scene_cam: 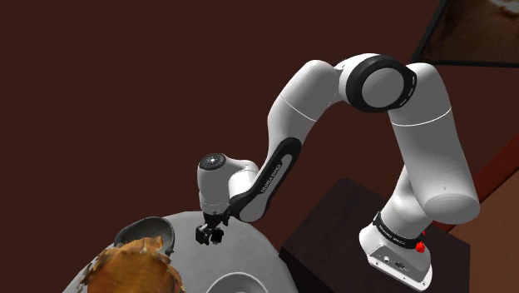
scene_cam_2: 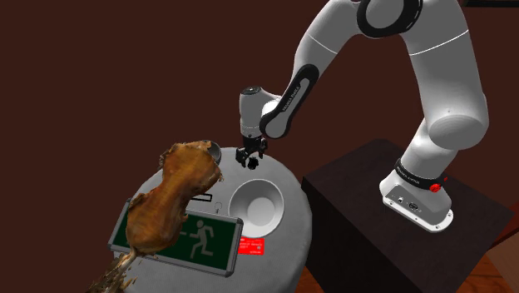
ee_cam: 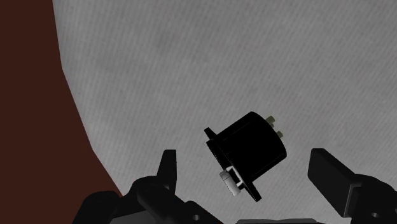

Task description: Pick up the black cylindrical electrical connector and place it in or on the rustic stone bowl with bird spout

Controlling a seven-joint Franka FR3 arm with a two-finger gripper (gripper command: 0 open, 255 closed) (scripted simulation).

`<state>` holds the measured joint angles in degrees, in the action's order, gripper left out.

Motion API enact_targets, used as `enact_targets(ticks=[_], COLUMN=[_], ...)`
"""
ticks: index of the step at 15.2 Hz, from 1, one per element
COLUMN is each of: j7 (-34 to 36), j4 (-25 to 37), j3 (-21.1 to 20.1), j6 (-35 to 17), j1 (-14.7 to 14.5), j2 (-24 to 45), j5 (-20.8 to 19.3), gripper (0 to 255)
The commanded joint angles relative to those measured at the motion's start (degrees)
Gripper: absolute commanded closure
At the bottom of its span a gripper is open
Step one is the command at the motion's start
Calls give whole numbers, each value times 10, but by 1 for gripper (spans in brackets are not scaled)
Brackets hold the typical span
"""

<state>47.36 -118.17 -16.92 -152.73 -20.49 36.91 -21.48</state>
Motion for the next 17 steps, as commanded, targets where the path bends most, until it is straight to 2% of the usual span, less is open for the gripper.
enact_targets(ticks=[1,3,4,13,17], j7=[0,0,0,0,-8], j4=[0,0,0,0,-9], j3=[0,0,0,0,-13], j6=[0,0,0,0,19], j1=[0,0,0,0,10], j2=[0,0,0,0,-28], j5=[0,0,0,0,12], gripper=[0,0,255,255,255])
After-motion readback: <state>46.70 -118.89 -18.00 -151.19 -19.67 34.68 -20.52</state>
